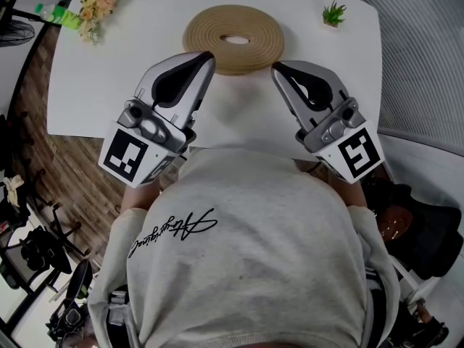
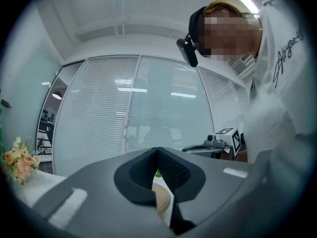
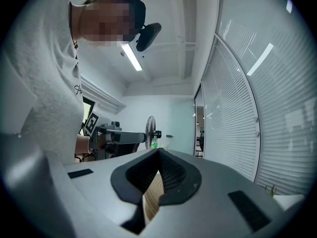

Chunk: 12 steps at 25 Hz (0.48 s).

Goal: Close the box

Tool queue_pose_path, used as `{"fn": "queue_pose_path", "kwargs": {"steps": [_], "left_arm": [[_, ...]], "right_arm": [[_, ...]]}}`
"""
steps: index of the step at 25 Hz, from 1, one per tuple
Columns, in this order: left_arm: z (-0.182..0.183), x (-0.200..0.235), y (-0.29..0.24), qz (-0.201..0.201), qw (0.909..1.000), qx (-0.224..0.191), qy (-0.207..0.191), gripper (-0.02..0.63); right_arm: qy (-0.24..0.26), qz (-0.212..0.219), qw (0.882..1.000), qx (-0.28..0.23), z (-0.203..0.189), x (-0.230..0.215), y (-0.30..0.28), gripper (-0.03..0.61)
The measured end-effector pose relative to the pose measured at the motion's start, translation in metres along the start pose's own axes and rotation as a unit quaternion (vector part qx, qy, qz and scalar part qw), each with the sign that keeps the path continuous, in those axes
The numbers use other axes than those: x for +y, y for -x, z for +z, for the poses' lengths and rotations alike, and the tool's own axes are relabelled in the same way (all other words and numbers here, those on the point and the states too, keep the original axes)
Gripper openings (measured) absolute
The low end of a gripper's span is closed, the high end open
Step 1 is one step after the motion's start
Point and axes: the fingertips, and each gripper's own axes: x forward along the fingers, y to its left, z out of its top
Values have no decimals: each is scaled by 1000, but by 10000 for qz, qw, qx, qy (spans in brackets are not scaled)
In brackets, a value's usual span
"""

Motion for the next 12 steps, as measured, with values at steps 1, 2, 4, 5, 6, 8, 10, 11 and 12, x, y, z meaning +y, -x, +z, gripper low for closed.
{"fn": "queue_pose_path", "kwargs": {"steps": [1,2,4,5,6,8,10,11,12], "left_arm": [[0,1,1,18,10000,-2,-1,-2],[1,2,2,34,10000,-3,-4,-2],[0,2,3,58,10000,3,-18,-2],[-1,2,4,66,10000,8,-23,-2],[-2,2,4,73,10000,12,-24,-2],[-2,2,5,87,10000,14,-16,-2],[-3,3,5,99,9999,17,-6,-2],[-2,3,5,101,9999,18,-4,-2],[-2,3,6,101,9999,17,-5,-2]], "right_arm": [[47,17,10000,17,-1,0,0,0],[86,33,10000,25,-1,1,0,0],[114,49,9999,19,-1,1,0,0],[114,52,9999,16,-1,2,0,0],[112,55,9999,12,-1,2,1,0],[109,62,9999,-2,-1,2,0,0],[109,67,9999,-7,0,2,0,0],[110,70,9999,-4,0,2,0,0],[110,74,9999,0,0,2,0,0]]}}
